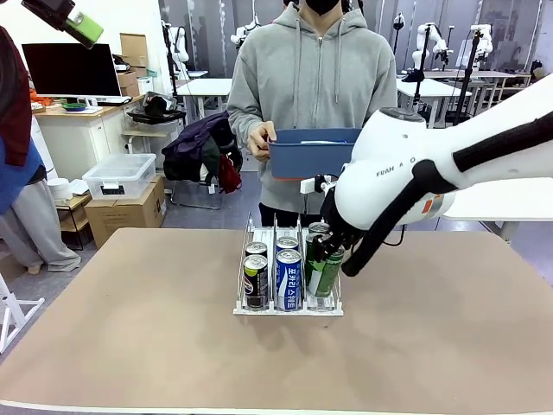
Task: Fill the beverage cans into the dispenser.
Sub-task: Place the picked Sprite in the line of the Automatic Can Dispenser with the same cans.
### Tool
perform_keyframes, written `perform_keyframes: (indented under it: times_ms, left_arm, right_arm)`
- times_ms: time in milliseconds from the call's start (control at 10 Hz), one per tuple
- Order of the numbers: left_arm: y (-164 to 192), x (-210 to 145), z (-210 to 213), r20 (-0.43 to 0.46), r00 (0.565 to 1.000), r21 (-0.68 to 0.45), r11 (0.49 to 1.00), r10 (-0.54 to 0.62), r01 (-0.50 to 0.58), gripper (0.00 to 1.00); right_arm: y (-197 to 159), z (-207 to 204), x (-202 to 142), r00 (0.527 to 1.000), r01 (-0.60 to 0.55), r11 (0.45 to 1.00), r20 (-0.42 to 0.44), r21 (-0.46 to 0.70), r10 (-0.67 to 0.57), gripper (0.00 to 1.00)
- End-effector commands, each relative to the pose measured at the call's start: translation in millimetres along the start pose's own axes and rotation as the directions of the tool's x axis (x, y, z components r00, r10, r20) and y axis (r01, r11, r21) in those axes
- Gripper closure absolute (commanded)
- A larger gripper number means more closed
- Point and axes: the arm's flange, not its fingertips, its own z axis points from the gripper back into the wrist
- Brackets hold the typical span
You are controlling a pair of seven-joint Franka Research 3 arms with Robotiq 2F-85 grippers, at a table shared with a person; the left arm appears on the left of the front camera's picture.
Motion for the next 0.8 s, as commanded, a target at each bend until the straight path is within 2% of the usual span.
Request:
perform_keyframes:
  times_ms: [0, 500, 600, 700]
  left_arm:
    - [-0.5, -2.2, -0.6, -0.006, 1.0, -0.003, 1.0, -0.005, 0.005, 0.0]
    - [-0.5, -2.2, -0.6, -0.006, 1.0, -0.003, 1.0, -0.005, 0.005, 0.0]
    - [-0.5, -2.2, -0.6, -0.006, 1.0, -0.003, 1.0, -0.005, 0.005, 0.0]
    - [-0.5, -2.2, -0.6, -0.006, 1.0, -0.003, 1.0, -0.005, 0.005, 0.0]
  right_arm:
    - [0.3, -6.9, 19.3, 1.0, 0.013, 0.996, 0.019, -0.087, -0.012, 0.42]
    - [5.6, -15.0, 18.3, 0.999, -0.029, 0.998, -0.036, -0.056, 0.027, 0.42]
    - [6.1, -13.1, 17.6, 0.998, -0.028, 0.999, -0.052, -0.028, 0.027, 0.27]
    - [4.9, -8.7, 16.4, 0.998, -0.028, 0.999, -0.053, -0.02, 0.027, 0.23]
